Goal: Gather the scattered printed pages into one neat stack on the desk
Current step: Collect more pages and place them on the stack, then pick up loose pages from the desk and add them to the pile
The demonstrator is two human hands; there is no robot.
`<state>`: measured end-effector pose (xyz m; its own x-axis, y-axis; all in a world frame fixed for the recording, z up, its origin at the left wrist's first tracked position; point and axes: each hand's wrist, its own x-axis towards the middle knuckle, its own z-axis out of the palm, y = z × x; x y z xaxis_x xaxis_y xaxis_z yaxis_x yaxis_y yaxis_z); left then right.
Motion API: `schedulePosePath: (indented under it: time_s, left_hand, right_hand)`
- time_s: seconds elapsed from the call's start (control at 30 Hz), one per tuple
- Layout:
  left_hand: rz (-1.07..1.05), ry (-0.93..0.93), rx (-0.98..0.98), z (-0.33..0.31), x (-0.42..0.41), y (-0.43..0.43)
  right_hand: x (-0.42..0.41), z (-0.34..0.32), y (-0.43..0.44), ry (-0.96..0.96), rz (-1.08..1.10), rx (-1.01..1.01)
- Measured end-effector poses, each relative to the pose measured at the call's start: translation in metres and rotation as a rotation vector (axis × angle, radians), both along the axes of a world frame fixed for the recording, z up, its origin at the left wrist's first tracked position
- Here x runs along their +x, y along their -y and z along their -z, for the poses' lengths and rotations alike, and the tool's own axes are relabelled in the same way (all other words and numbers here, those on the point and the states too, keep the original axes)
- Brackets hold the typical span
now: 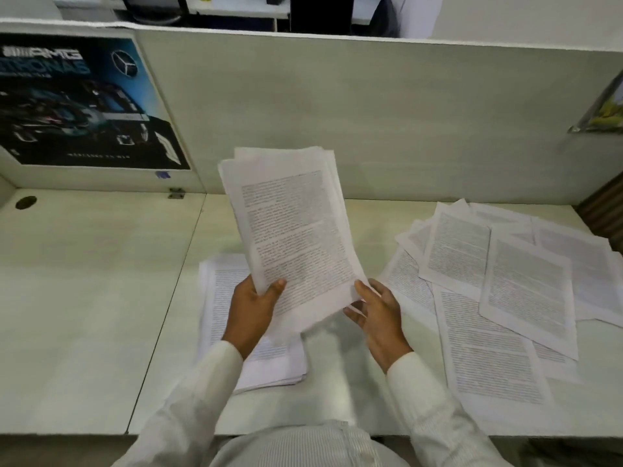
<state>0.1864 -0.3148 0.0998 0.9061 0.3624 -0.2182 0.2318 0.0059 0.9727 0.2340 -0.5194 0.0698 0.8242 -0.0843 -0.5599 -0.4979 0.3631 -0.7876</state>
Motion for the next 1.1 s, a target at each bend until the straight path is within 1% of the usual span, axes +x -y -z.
schedulePosePath:
  time_s: [0.03, 0.1, 0.17, 0.2, 0.33, 0.47, 0.57, 0.67, 0.8, 0.93, 1.1]
  left_hand:
    - [-0.003, -0.026, -0.005, 0.005, -0.009, -0.012]
    - [-0.012, -0.085, -0.012, 0.017, -0.028, -0.032]
    - [-0.04, -0.136, -0.031, 0.029, -0.045, -0.047]
    - [-0.057, -0.154, -0.032, 0.035, -0.052, -0.054]
    - [-0.094, -0.227, -0.015, 0.055, -0.063, -0.077]
    - [-0.056, -0.345, 0.039, 0.073, -0.058, -0.101]
    - [-0.041, -0.433, 0.075, 0.08, -0.054, -0.113]
    - [-0.108, -0.446, 0.165, 0.076, -0.053, -0.119]
    - [-0.154, -0.378, 0.313, 0.068, -0.047, -0.118]
    - [-0.09, -0.274, 0.342, 0.062, -0.031, -0.095]
    - [0.086, -0.209, 0.309, 0.059, -0.008, -0.045]
  right_hand:
    - [-0.005, 0.001, -0.001, 0.022, -0.068, -0.098]
    - [-0.014, 0.003, -0.008, 0.064, -0.278, -0.274]
    - [-0.024, 0.008, -0.021, 0.087, -0.49, -0.403]
    - [-0.028, 0.01, -0.028, 0.093, -0.561, -0.452]
    - [-0.037, 0.021, -0.06, 0.115, -0.697, -0.614]
    - [-0.047, 0.043, -0.086, 0.029, -0.787, -0.726]
    - [-0.056, 0.054, -0.09, 0.001, -0.823, -0.817]
    - [-0.059, 0.059, -0.08, 0.008, -0.759, -0.914]
    - [-0.057, 0.058, -0.058, -0.027, -0.577, -0.896]
    - [-0.056, 0.052, -0.032, -0.083, -0.4, -0.823]
    - [-0.058, 0.048, 0.011, -0.09, -0.259, -0.79]
